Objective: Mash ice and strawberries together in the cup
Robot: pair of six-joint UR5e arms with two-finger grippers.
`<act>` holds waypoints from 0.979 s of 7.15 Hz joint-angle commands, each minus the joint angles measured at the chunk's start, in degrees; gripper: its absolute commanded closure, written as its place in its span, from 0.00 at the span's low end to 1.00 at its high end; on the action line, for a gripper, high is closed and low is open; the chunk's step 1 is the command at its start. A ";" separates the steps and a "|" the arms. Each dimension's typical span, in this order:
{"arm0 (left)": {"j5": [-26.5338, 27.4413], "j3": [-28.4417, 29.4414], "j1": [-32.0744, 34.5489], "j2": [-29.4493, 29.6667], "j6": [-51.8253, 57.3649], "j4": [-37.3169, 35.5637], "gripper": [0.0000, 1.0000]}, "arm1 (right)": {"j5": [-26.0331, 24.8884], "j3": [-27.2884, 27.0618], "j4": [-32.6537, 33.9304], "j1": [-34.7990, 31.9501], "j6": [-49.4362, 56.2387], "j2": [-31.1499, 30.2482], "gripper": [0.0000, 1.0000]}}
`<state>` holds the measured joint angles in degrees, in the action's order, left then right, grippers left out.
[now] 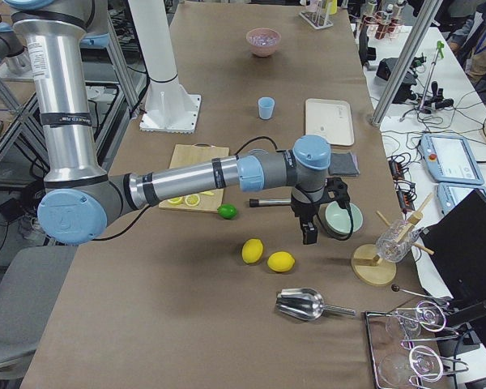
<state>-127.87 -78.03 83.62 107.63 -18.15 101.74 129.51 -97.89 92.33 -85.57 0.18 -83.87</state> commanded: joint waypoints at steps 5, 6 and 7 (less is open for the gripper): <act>-0.18 -0.19 0.40 -0.32 -0.66 -0.41 0.03 | 0.04 -0.28 -0.40 -0.30 -0.01 -0.50 0.01; -0.27 -0.37 0.58 0.12 -0.66 -0.67 0.03 | 0.04 -0.55 -0.40 -0.30 -0.01 -0.50 0.01; -0.36 -0.37 0.93 0.30 -0.57 -1.71 0.03 | -0.13 -0.55 -0.48 -0.21 -0.01 -0.41 0.01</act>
<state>-128.11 -78.34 84.18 107.63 -18.79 100.94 129.50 -98.31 91.93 -85.85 0.18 -84.31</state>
